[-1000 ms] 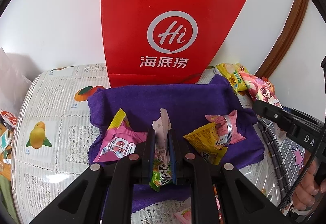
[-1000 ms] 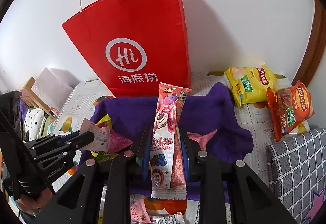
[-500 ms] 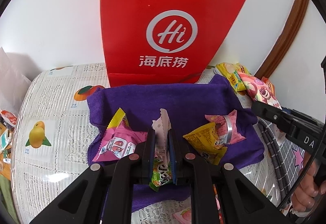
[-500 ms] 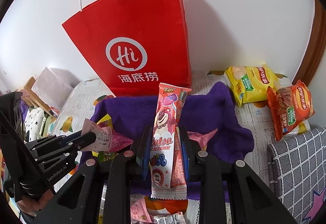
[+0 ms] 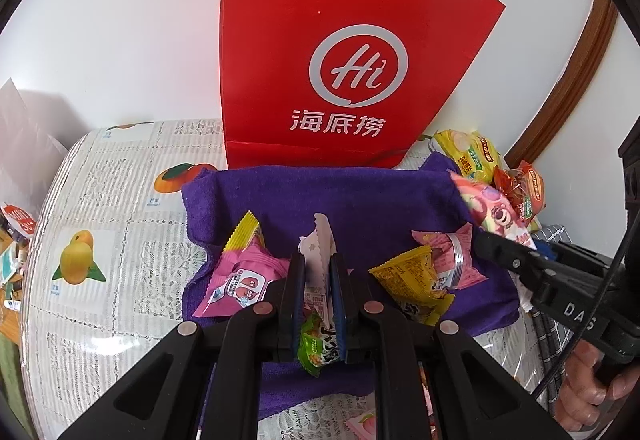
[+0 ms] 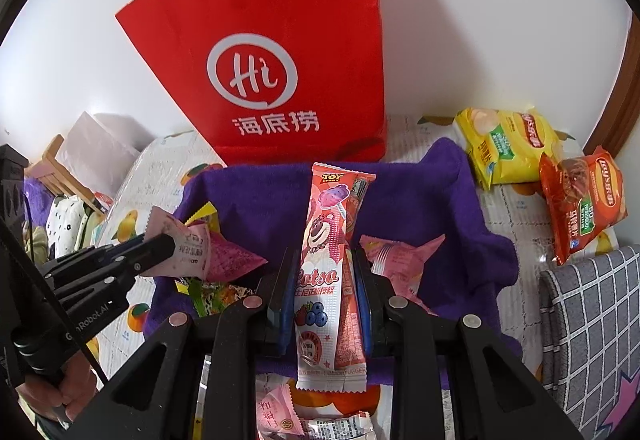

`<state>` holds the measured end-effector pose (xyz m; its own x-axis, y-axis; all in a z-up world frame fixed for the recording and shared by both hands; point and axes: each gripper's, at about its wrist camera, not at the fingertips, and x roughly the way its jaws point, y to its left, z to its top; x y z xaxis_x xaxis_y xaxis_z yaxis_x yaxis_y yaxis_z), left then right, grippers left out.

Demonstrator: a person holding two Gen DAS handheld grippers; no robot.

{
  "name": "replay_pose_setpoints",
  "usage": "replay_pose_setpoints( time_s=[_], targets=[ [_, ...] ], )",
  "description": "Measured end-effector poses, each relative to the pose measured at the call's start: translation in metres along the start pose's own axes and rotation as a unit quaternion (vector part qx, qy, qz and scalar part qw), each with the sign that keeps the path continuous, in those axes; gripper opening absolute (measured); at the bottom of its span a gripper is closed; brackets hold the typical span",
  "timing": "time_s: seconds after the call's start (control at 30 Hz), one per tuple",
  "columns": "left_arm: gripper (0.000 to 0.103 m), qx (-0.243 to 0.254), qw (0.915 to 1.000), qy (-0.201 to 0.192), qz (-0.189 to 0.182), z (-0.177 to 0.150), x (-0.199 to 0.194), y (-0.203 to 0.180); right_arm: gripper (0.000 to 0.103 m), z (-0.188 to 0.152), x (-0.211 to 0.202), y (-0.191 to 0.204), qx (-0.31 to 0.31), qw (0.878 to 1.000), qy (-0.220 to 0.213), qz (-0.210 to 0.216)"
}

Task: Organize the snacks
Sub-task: 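Lower the Lotso packet onto the towel with right tool while left tool releases the wrapper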

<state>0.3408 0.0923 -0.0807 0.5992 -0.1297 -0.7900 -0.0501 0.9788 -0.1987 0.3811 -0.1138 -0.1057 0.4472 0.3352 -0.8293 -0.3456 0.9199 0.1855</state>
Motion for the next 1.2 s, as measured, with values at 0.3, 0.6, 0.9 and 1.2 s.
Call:
replay_pose_setpoints(
  time_s=[0.3, 0.6, 0.9, 1.2],
  targets=[
    [0.013, 0.001, 0.9999, 0.003, -0.014, -0.001, 0.001, -0.003, 0.026, -0.003, 0.018, 0.003, 0.005, 0.999, 0.034, 0.022],
    [0.013, 0.003, 0.9998, 0.007, -0.017, -0.002, 0.005, -0.007, 0.026, -0.004, 0.032, -0.004, 0.024, 0.998, 0.056, 0.021],
    [0.013, 0.004, 0.9993, 0.017, -0.032, -0.004, 0.011, -0.009, 0.028, -0.007, 0.04, -0.004, 0.019, 0.998, 0.066, 0.013],
    [0.013, 0.007, 0.9992, 0.021, -0.033, -0.005, 0.014, -0.011, 0.033, -0.006, 0.033, -0.006, 0.017, 0.998, 0.058, 0.011]
  ],
)
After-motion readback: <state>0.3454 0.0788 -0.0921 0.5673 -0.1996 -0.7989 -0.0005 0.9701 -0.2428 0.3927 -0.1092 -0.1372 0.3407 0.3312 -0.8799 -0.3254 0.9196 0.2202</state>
